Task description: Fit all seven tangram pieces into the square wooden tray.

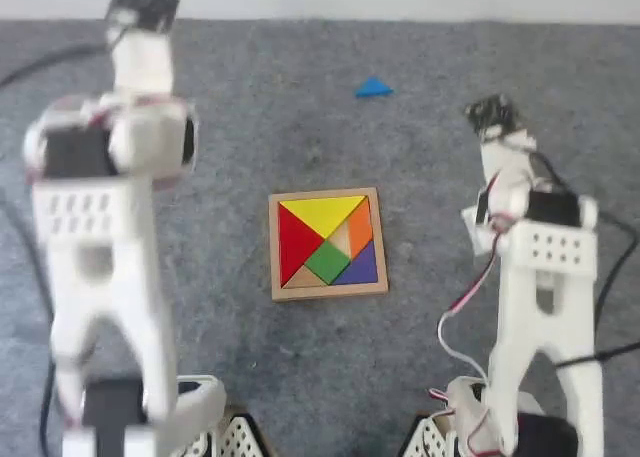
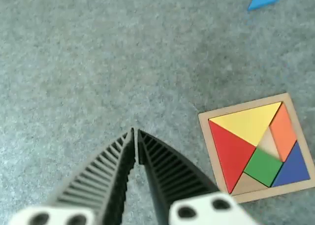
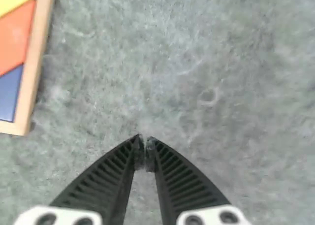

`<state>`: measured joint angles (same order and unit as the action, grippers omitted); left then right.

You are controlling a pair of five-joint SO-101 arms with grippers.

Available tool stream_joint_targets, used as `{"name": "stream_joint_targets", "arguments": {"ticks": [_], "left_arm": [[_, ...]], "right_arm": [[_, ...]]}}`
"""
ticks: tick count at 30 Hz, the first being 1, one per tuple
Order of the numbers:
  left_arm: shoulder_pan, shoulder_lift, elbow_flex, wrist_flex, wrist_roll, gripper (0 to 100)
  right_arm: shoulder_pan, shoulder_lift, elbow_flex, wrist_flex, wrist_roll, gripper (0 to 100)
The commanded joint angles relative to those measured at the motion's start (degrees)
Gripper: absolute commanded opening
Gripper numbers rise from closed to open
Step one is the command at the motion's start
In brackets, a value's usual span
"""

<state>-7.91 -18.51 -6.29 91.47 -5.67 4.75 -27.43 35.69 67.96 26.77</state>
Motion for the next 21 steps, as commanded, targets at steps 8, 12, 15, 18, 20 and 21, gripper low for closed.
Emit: {"name": "stream_joint_targets", "arguments": {"ticks": [8,12,15,18,20,21], "left_arm": [[-5.7,-44.0,57.3,-23.6,-3.1,1],[-8.5,-58.4,76.6,-32.8,-9.3,1],[-12.7,-68.7,87.7,-35.8,-9.8,1],[-16.9,-78.1,96.8,-36.0,-9.9,1],[-18.5,-84.2,102.7,-35.7,-9.8,1],[-19.1,-86.2,102.8,-33.8,-9.8,1]], "right_arm": [[-0.1,-5.3,18.4,-12.4,-4.6,0.8],[-0.1,-5.3,23.4,-15.6,-5.7,0.8],[-0.1,-5.8,27.7,-18.6,-5.4,0.8],[-0.2,-5.8,31.0,-20.7,-5.3,0.8],[-0.3,-5.9,32.0,-20.7,-5.2,0.8],[-0.2,-5.9,32.1,-20.5,-5.2,0.8]]}}
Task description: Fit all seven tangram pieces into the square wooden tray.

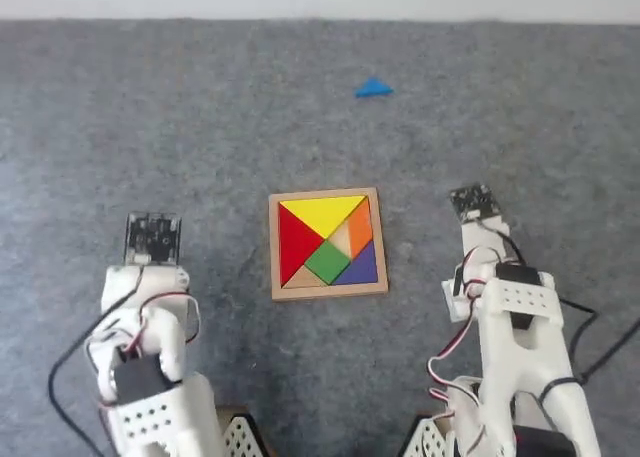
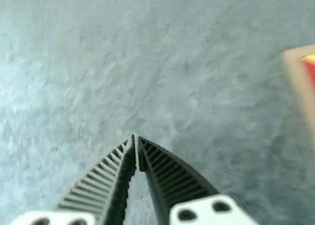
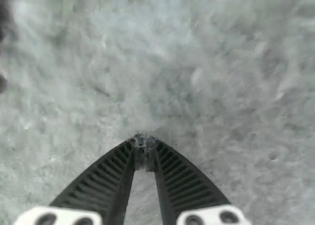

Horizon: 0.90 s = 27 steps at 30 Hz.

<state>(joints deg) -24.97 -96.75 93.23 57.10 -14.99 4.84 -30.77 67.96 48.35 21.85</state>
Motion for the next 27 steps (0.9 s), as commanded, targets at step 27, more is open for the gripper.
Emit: {"name": "stream_joint_targets", "arguments": {"ticks": [27], "left_arm": [[12.5,-7.3,3.1,12.4,-0.9,1]], "right_arm": [[-0.7,-52.1,28.9,-9.1,6.9,0.7]]}}
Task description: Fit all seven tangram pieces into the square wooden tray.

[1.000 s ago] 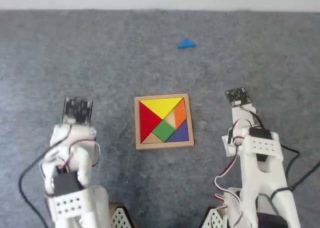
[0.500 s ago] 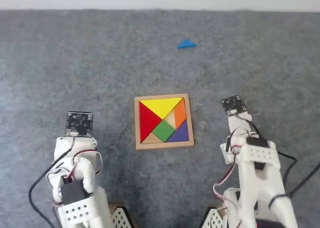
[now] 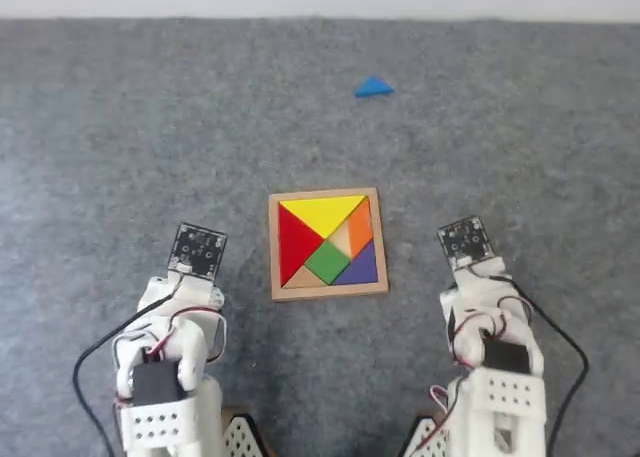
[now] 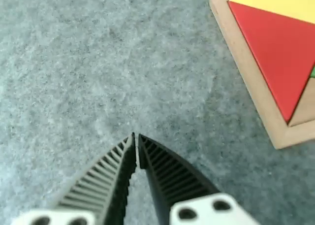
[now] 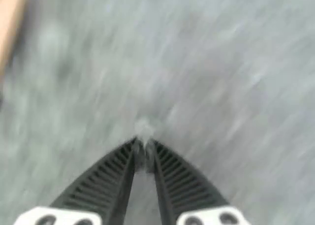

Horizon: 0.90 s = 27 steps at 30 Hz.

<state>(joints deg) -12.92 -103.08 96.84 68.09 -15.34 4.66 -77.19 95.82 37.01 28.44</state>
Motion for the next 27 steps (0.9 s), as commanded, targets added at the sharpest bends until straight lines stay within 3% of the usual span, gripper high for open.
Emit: {"name": "stream_joint_targets", "arguments": {"ticks": [1,20,27], "left_arm": [[0.5,-1.0,-0.5,1.6,-0.5,1],[1.0,-0.8,-0.5,-0.7,-0.5,1],[3.7,-0.6,-0.4,0.3,-0.6,1]], "right_arm": [[-0.5,-7.0,1.1,4.9,0.4,0.8],[-0.4,-23.7,0.8,37.3,0.8,0.8],[-0.5,-26.8,0.7,38.7,0.8,0.8]]}}
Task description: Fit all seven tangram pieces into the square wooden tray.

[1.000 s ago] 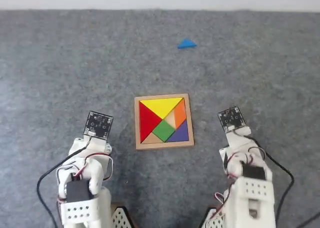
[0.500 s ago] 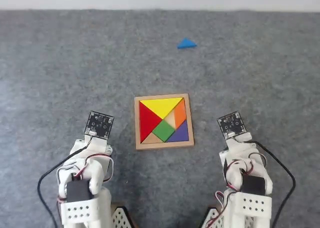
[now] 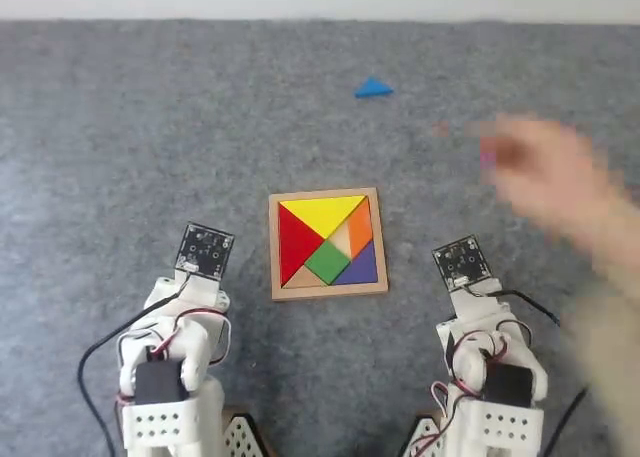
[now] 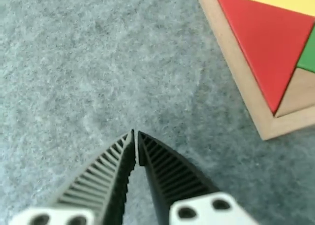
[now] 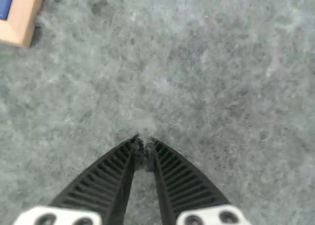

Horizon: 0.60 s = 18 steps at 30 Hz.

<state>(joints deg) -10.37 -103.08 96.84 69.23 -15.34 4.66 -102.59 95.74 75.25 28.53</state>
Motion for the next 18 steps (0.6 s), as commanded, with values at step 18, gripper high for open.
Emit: {"name": "stream_joint_targets", "arguments": {"ticks": [18], "left_arm": [[1.1,7.6,-0.1,-4.6,-13.5,1]], "right_arm": [[-7.3,-1.4,0.7,0.6,0.7,0.8]]}}
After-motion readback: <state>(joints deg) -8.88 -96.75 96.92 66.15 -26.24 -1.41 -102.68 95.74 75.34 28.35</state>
